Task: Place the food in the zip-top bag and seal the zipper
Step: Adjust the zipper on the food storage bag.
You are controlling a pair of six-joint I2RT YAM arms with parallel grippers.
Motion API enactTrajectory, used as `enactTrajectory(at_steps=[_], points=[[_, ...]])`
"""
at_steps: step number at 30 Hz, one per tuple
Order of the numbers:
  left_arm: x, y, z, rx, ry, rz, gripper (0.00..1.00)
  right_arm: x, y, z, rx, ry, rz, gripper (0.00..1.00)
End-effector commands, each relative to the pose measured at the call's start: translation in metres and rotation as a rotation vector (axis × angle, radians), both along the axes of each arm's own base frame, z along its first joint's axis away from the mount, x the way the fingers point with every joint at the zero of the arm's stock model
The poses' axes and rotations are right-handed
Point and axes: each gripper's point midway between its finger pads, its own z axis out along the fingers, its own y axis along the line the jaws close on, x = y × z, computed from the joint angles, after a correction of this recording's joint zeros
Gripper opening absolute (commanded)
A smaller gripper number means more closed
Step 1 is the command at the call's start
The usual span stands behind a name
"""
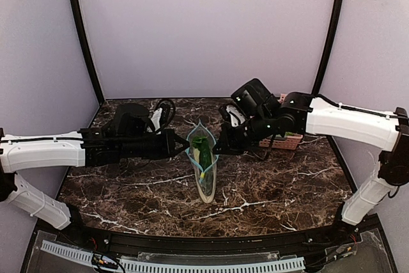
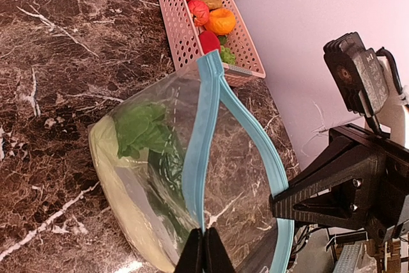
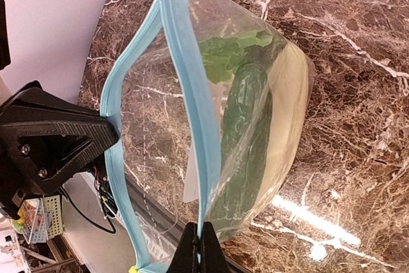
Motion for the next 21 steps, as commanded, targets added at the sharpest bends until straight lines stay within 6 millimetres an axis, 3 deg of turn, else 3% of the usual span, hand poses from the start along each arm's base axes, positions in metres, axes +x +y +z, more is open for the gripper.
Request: enactTrajectory(at_steps=[1,5,8,11,13,17,21], points=[[-0.005,0.003,-0.012,0.034,0.031,-0.019,0.03,0.007,0.006,0.001,0.045,-0.013,-0.03,0.0],[-0.007,0.0,-0.02,0.038,0.053,-0.033,0.08,0.007,0.012,-0.005,0.045,-0.004,-0.026,0.0],[-0.009,-0.004,-0.023,0.023,0.066,-0.048,0.25,0.007,0.015,-0.008,0.041,-0.002,-0.021,0.0],[-0.012,-0.008,-0.028,0.005,0.086,-0.066,0.52,0.007,0.018,-0.012,0.034,-0.002,-0.019,0.0],[-0.014,-0.011,-0.028,-0.009,0.096,-0.079,0.6,0.007,0.019,-0.014,0.027,-0.003,-0.022,0.0],[-0.017,-0.015,-0.03,-0.017,0.111,-0.09,0.65,0.007,0.02,-0.017,0.02,-0.005,-0.022,0.0],[-0.022,-0.012,-0.041,-0.013,0.143,-0.08,0.62,0.008,0.02,-0.018,0.016,-0.006,-0.025,0.0]])
